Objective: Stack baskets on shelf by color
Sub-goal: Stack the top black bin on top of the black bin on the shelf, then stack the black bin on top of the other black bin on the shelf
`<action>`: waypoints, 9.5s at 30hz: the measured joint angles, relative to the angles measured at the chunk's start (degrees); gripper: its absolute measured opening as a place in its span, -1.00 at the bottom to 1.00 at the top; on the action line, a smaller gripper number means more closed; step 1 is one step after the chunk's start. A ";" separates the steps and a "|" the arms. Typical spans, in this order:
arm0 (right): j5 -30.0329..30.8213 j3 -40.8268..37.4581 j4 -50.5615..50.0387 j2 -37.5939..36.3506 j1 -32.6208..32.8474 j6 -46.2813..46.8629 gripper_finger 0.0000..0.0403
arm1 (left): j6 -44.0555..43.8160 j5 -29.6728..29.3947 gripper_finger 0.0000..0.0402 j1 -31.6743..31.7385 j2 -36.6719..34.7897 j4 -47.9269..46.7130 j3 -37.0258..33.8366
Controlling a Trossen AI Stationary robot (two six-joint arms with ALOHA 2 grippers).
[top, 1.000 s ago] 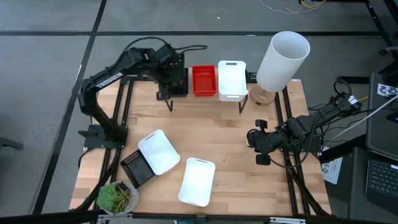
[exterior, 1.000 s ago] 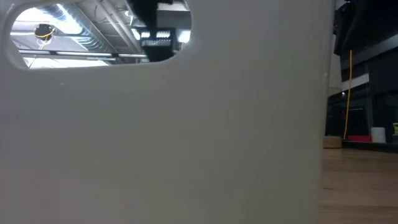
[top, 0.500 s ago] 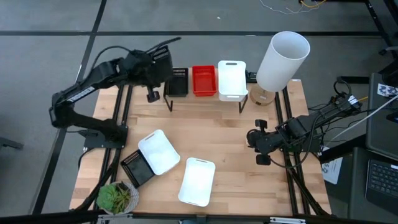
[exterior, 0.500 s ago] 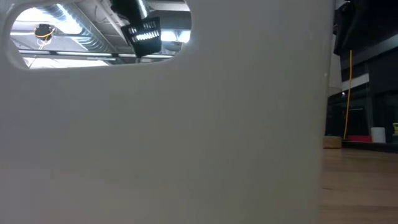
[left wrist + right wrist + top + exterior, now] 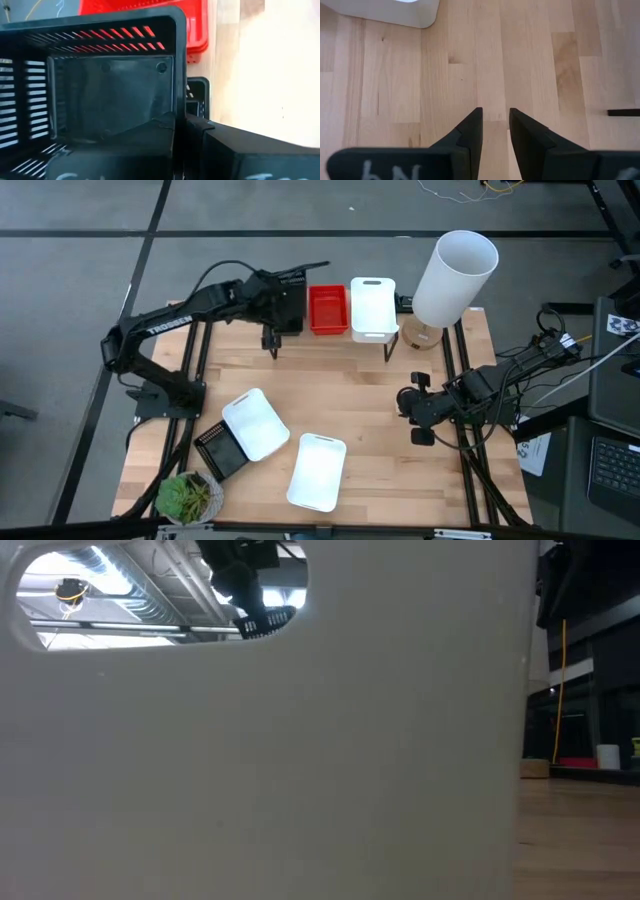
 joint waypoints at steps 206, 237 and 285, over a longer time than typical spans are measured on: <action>0.00 0.00 -0.68 0.00 0.00 -0.46 -0.52 | -62.63 -7.72 -0.99 -40.59 11.13 11.98 -21.20; 0.04 -0.02 -0.39 0.02 -0.02 -1.58 -0.52 | -67.21 -16.15 -0.99 -44.93 6.27 -7.95 -13.09; 0.02 -0.02 -2.97 0.00 -0.01 -1.61 -0.52 | -65.71 -16.57 -0.51 -42.43 18.03 1.11 -15.19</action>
